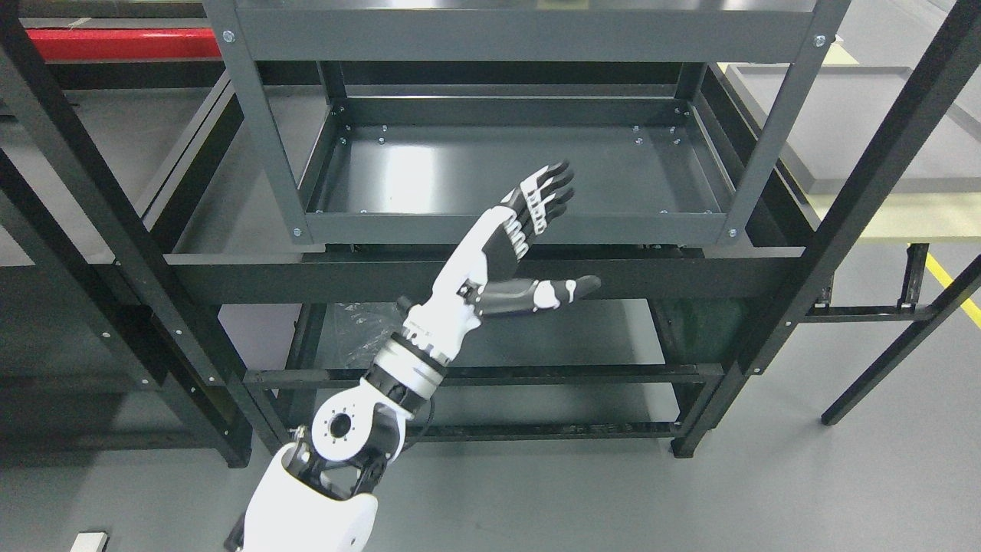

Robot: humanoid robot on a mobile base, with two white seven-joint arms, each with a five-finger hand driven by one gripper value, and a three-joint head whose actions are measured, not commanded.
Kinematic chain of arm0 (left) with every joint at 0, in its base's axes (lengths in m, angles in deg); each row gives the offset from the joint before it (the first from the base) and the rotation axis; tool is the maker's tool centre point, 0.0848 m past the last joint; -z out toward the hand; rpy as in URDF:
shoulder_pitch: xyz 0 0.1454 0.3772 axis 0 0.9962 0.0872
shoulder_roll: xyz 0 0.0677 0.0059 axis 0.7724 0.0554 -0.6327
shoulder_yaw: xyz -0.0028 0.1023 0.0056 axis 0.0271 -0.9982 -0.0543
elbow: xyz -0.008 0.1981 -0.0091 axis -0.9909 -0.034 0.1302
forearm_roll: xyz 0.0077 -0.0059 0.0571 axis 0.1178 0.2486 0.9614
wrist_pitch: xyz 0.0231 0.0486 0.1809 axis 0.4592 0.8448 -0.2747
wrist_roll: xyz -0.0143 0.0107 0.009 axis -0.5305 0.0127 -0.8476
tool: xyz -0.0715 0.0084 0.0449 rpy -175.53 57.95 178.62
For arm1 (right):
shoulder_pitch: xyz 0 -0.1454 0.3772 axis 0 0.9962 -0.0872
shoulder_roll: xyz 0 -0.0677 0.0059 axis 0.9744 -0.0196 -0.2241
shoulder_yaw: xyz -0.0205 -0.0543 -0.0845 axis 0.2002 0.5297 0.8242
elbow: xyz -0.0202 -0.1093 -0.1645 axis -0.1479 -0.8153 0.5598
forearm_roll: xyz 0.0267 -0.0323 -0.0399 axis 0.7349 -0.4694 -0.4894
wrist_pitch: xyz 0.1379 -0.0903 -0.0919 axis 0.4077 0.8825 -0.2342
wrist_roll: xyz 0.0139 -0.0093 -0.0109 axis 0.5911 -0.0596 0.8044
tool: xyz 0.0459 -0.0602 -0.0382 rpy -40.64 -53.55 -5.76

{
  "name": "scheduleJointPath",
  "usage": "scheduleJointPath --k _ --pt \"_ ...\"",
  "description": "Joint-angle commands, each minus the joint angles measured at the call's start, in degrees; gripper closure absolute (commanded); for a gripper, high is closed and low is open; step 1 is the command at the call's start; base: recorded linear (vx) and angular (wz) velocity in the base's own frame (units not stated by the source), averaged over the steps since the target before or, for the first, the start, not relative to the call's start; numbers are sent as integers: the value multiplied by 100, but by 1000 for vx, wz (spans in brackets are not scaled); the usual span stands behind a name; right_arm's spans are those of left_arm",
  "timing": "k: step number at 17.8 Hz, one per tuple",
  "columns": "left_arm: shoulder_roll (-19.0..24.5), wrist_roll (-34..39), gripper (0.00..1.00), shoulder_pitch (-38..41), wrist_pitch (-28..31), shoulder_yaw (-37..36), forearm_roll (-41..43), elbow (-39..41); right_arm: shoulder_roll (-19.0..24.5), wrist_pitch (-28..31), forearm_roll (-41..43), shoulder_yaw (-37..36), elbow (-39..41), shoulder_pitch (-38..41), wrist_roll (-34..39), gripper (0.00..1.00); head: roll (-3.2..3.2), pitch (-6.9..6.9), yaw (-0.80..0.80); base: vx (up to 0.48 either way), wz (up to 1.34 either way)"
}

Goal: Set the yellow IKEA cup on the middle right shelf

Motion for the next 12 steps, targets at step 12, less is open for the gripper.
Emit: scheduleJointPath --k 12 --pt "105 769 1 2660 -568 2347 561 -577 -100 5 141 97 0 79 4 1 0 0 0 -1 3"
